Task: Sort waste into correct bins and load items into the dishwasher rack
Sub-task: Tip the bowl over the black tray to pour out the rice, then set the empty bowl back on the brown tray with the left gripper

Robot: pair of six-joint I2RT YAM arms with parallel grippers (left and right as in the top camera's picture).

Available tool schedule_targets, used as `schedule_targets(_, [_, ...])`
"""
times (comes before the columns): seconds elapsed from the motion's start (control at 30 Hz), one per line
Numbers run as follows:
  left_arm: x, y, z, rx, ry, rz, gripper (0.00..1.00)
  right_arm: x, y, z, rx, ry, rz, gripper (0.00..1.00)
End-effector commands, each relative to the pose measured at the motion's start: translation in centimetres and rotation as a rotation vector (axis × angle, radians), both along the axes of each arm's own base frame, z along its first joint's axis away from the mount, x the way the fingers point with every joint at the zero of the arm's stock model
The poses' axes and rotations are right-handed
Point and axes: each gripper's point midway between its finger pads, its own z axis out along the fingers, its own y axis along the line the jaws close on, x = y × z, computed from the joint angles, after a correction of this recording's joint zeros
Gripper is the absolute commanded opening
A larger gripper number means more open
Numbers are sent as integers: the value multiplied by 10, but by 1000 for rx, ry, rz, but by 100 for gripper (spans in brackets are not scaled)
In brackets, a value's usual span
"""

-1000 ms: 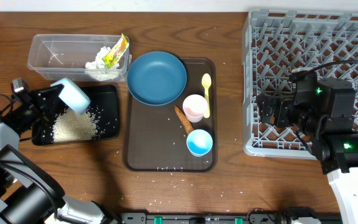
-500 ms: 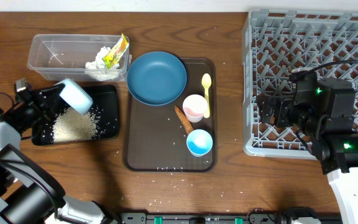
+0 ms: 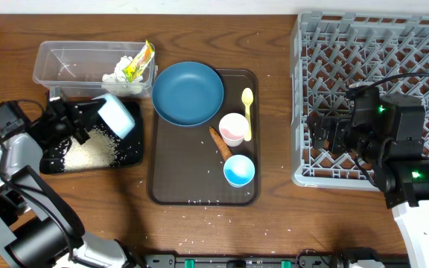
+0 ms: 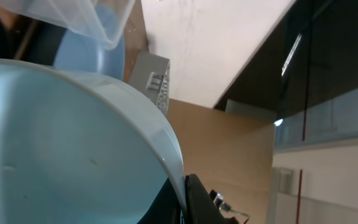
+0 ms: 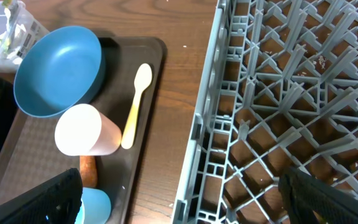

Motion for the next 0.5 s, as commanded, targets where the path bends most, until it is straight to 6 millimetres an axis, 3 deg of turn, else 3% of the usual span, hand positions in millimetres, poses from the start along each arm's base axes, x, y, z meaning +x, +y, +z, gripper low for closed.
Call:
schedule_targets(0.0, [-2,-7,16,12,-70,-29,6,0,3,7,-2,-18,19,99])
schedule_targets(0.3, [-9,-69,50,207,-167,-140,6,0,3,6,-2,-16,19,99])
schedule_targets(0.37, [-12,-82,43,315,-129,-140,6,0,3,6,-1,-15,19,99])
schedule_targets(0.47, [-24,-102,12,553,-16,-173,6,0,3,6,-1,-16,19,99])
